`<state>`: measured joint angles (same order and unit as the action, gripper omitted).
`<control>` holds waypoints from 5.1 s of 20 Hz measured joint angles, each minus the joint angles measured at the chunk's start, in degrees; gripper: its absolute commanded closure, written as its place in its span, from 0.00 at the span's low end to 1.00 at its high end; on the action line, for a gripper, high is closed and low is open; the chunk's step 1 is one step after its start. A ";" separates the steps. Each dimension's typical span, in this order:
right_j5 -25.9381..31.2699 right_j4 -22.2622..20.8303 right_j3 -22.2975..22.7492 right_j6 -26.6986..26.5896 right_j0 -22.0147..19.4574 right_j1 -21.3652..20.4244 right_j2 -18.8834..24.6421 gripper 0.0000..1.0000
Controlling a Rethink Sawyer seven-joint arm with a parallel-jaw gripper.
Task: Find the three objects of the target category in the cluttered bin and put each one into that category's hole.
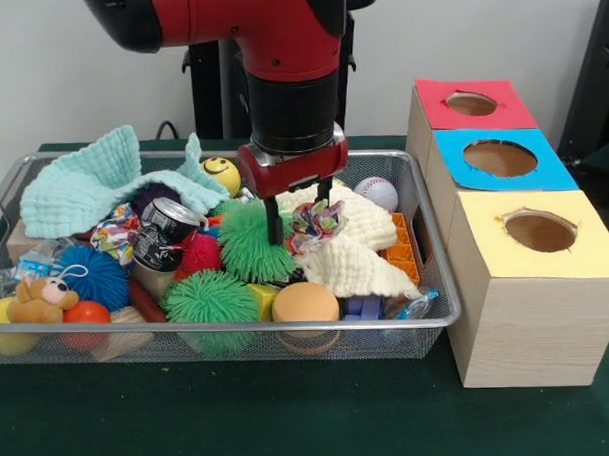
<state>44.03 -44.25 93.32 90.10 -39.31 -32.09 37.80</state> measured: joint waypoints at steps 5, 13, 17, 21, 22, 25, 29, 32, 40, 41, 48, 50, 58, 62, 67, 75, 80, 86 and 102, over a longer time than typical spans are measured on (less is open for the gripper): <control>-1.61 0.29 0.01 0.00 -2.62 -0.09 0.31 0.00; -5.12 0.28 0.01 0.00 -4.60 -0.12 0.50 0.00; -6.42 0.29 0.01 0.00 -4.58 -0.07 1.00 0.00; -7.61 0.29 0.01 0.00 -4.56 0.07 1.76 0.00; -7.88 0.29 0.01 0.00 -4.56 0.10 1.97 0.00; -8.19 0.28 0.01 0.00 -4.56 0.20 2.55 0.00; -8.19 0.31 0.01 0.00 -4.55 0.41 3.23 0.00; -8.19 0.49 0.01 0.00 -4.36 0.91 3.26 0.00; -8.03 0.62 -0.01 0.00 -3.03 3.94 3.26 0.00; -8.03 0.62 0.00 0.00 -2.87 4.28 3.26 0.00; -8.03 0.42 -0.02 0.00 -2.43 4.99 3.21 0.00; -8.03 0.15 -0.02 0.00 -2.23 4.99 3.09 0.00; -8.03 -1.41 -0.02 0.00 -0.66 4.69 2.46 1.00; -8.04 -1.95 -0.02 0.00 -0.56 4.50 2.46 1.00; -8.55 -2.82 -0.01 0.00 -0.56 4.42 2.46 1.00; -9.89 -2.63 0.82 0.00 -1.11 2.18 2.67 1.00; -9.88 1.29 3.61 0.00 -2.63 -3.06 3.76 1.00; -9.69 8.04 6.52 0.00 -3.93 -10.66 5.10 1.00; -8.92 16.30 8.18 0.00 0.68 -19.51 5.54 1.00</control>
<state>35.11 -27.96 101.50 90.10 -38.63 -51.60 43.33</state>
